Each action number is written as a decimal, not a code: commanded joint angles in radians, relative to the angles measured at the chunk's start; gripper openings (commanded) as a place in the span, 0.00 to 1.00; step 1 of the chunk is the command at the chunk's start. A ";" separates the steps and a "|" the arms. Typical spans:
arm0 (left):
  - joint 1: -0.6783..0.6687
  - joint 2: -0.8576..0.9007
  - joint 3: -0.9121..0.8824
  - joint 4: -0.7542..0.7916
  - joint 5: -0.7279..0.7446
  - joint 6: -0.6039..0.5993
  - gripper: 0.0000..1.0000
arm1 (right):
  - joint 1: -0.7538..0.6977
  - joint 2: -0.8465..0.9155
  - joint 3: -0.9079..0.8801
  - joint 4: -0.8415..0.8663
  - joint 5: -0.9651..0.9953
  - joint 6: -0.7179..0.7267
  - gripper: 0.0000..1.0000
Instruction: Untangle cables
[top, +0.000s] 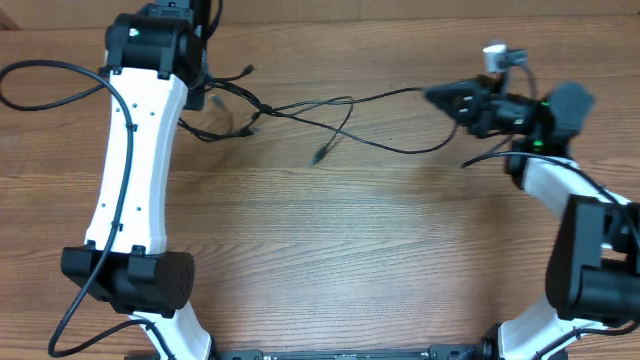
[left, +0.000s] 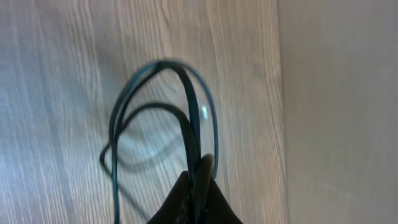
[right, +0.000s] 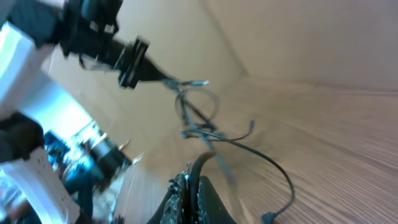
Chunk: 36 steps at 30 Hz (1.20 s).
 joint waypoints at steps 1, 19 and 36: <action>0.026 -0.039 0.024 -0.009 -0.074 0.000 0.04 | -0.080 -0.021 0.004 0.009 -0.019 0.140 0.04; 0.047 -0.039 0.024 -0.034 -0.211 -0.011 0.04 | -0.211 -0.021 0.004 -0.005 -0.041 0.161 0.04; 0.102 -0.039 0.024 0.043 0.106 0.105 0.04 | -0.229 -0.021 0.004 -0.202 -0.053 0.160 1.00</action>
